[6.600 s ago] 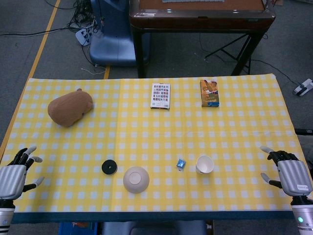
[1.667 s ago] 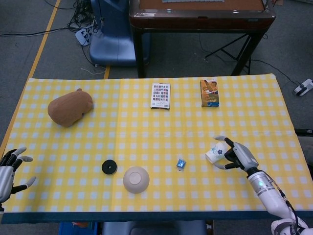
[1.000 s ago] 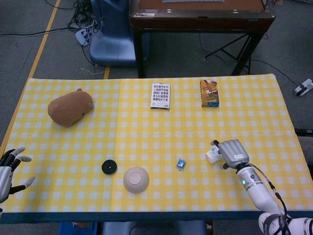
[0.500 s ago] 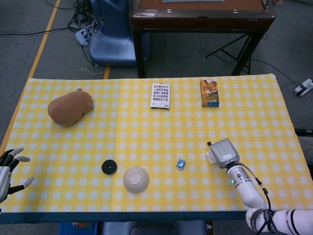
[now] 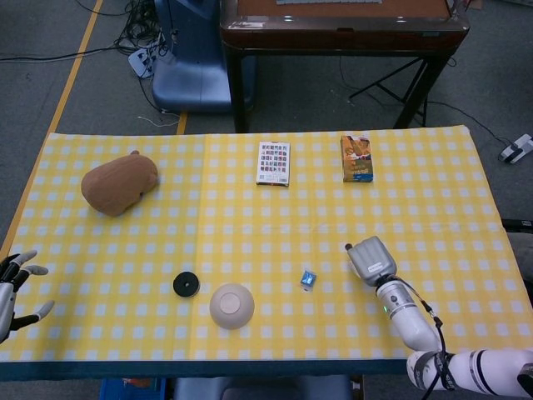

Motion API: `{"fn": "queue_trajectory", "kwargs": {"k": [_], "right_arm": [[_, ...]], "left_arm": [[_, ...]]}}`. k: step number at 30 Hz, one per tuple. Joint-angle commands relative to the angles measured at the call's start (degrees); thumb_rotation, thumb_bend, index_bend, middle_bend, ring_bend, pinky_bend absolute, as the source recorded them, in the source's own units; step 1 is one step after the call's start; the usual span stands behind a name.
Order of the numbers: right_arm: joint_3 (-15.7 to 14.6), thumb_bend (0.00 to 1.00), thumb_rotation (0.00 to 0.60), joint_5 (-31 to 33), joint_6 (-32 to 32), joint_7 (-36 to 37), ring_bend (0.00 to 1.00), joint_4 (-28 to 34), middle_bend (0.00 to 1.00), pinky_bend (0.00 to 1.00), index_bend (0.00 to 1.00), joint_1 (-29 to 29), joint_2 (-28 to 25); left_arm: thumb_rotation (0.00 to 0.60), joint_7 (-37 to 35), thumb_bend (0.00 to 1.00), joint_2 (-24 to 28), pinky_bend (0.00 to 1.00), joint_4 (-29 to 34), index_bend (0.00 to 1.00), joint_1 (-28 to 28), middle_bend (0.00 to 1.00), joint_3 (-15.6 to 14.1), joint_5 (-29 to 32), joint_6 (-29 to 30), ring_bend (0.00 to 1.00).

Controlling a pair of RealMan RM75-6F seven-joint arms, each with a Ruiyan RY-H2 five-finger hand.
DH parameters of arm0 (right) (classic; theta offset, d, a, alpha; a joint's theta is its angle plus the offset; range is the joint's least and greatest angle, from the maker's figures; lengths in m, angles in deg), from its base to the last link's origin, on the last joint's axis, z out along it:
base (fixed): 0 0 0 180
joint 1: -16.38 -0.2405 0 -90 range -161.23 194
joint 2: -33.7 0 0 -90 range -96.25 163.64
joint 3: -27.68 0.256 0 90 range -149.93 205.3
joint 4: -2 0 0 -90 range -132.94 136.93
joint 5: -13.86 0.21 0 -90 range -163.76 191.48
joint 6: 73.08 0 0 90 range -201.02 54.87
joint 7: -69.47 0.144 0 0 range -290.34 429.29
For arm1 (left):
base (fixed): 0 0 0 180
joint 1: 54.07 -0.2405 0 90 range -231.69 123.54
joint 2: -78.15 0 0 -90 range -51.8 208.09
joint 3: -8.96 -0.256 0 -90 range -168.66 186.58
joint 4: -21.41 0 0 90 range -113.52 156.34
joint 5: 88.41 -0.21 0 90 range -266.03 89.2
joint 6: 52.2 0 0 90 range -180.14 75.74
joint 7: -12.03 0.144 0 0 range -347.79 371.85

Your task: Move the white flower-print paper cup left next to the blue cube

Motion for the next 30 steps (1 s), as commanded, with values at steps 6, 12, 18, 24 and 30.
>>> {"fn": "queue_trajectory", "kwargs": {"k": [6, 12, 18, 24, 30], "right_arm": [[-0.5, 0.04, 0.6, 0.6, 0.0, -0.4, 0.99, -1.2, 1.0, 1.0, 0.3, -0.7, 1.3], [-0.8, 0.04, 0.6, 1.3, 0.2, -1.0, 0.99, -1.9, 1.0, 1.0, 0.32, -1.2, 2.1], [-0.8, 0.05, 0.6, 2.2, 0.3, -1.4, 0.99, -3.0, 1.0, 1.0, 0.34, -1.7, 3.2], [-0.9, 0.06, 0.6, 3.1, 0.8, -2.0, 0.99, -3.9, 1.0, 1.0, 0.38, -2.1, 4.1], [-0.8, 0.09, 0.6, 2.8, 0.9, -0.6, 0.99, -3.9, 1.0, 1.0, 0.51, -1.9, 4.1]], "left_arm": [[0.6, -0.5, 0.21, 0.2, 0.44, 0.0, 0.45, -0.2, 0.19, 0.1, 0.0, 0.2, 0.14], [0.6, -0.9, 0.21, 0.5, 0.45, 0.1, 0.45, -0.3, 0.19, 0.1, 0.0, 0.3, 0.14], [0.6, -1.3, 0.21, 0.6, 0.45, 0.1, 0.45, -0.3, 0.19, 0.1, 0.0, 0.4, 0.14], [0.6, -1.5, 0.21, 0.7, 0.45, 0.1, 0.45, -0.4, 0.19, 0.1, 0.0, 0.3, 0.14], [0.6, -1.6, 0.21, 0.8, 0.45, 0.1, 0.45, -0.4, 0.19, 0.1, 0.1, 0.3, 0.14]]}}
